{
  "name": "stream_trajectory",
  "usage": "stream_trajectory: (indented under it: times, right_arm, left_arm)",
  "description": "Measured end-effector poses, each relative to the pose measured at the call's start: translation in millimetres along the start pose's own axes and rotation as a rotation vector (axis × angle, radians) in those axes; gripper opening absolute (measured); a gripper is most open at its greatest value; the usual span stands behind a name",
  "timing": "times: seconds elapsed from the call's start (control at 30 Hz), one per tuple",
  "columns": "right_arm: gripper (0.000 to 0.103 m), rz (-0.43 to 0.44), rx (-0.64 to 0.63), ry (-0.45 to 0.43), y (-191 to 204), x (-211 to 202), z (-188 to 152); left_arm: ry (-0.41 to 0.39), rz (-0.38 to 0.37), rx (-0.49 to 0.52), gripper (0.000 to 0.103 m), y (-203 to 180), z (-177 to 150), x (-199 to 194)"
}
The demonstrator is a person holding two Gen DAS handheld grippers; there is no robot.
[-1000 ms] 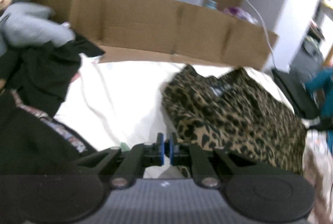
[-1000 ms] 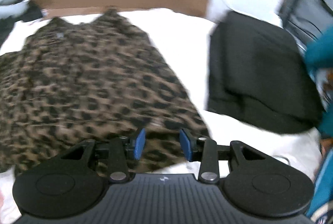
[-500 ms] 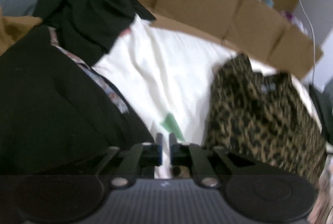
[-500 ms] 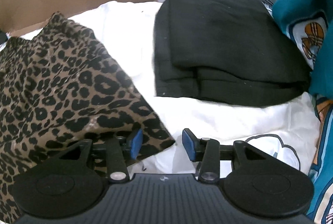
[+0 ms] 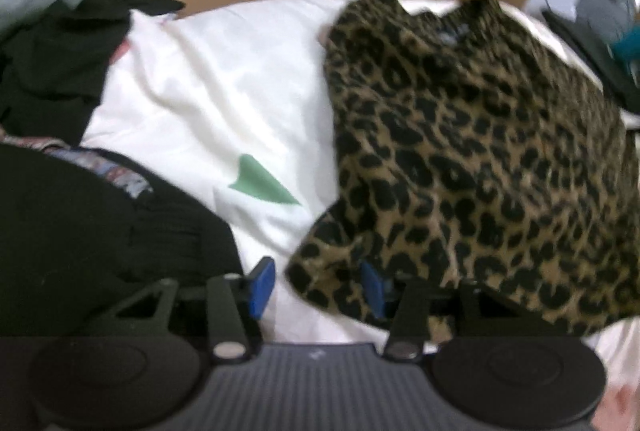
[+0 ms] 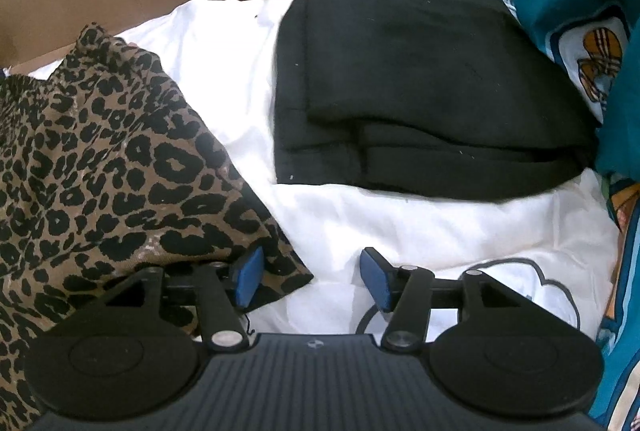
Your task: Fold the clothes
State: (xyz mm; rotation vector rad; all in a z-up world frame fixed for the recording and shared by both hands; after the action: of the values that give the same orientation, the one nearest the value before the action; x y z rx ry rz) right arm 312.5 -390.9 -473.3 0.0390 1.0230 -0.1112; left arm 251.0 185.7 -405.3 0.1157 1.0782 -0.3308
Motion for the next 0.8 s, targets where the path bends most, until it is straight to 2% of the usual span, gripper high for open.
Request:
stream_trajectory:
  times: [0.13, 0.23, 0.33, 0.37, 0.4, 0.43, 0.47, 0.5, 0.57, 0.67, 0.8]
  right_arm:
    - [0.059, 0.002, -0.031, -0.008, 7, 1, 2]
    - [0.053, 0.011, -0.052, -0.016, 10, 2, 3]
    - [0.044, 0.031, -0.060, -0.019, 10, 3, 3]
    - [0.037, 0.039, -0.061, -0.020, 10, 2, 3]
    - [0.020, 0.045, -0.066, -0.021, 10, 1, 4]
    - [0.015, 0.050, -0.070, -0.020, 10, 0, 4]
    - [0.010, 0.052, -0.071, -0.019, 11, -1, 5]
    - [0.008, 0.050, -0.066, -0.021, 10, -4, 6]
    - [0.006, 0.048, -0.049, -0.029, 7, -10, 8]
    - [0.003, 0.031, -0.017, -0.052, 1, -24, 12]
    - [0.000, -0.039, 0.007, -0.091, -9, -39, 20]
  left_arm:
    - [0.016, 0.016, 0.079, 0.051, -10, 2, 10]
    - [0.018, 0.032, 0.116, 0.056, -14, 2, 17]
    - [0.023, 0.014, 0.115, 0.056, -10, 1, 23]
    - [0.020, -0.003, 0.097, 0.053, -8, 1, 22]
    - [0.018, -0.020, 0.079, 0.043, -5, 2, 22]
    - [0.019, -0.034, 0.052, 0.030, -3, 3, 21]
    - [0.021, -0.048, 0.024, 0.023, 0, 4, 21]
    - [0.020, -0.064, -0.032, 0.008, 4, 6, 18]
    - [-0.004, -0.109, -0.172, 0.006, 15, 8, 8]
    - [-0.040, -0.120, -0.258, 0.004, 21, 6, -10]
    - [-0.109, -0.103, -0.402, 0.004, 36, 5, -36]
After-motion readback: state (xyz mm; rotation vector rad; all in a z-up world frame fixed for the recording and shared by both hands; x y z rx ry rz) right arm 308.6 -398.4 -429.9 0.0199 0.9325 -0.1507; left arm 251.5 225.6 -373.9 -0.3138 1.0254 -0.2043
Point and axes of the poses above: each gripper's, at about its wrist camera, not at the fingertips, and x roughly the way its jaws point, y to its left, z to its top, the point moved 1 cm from there along x, roughly the way its jaws point, and after that the axes turned 4 degrees about -z, right-handed, at the moved point
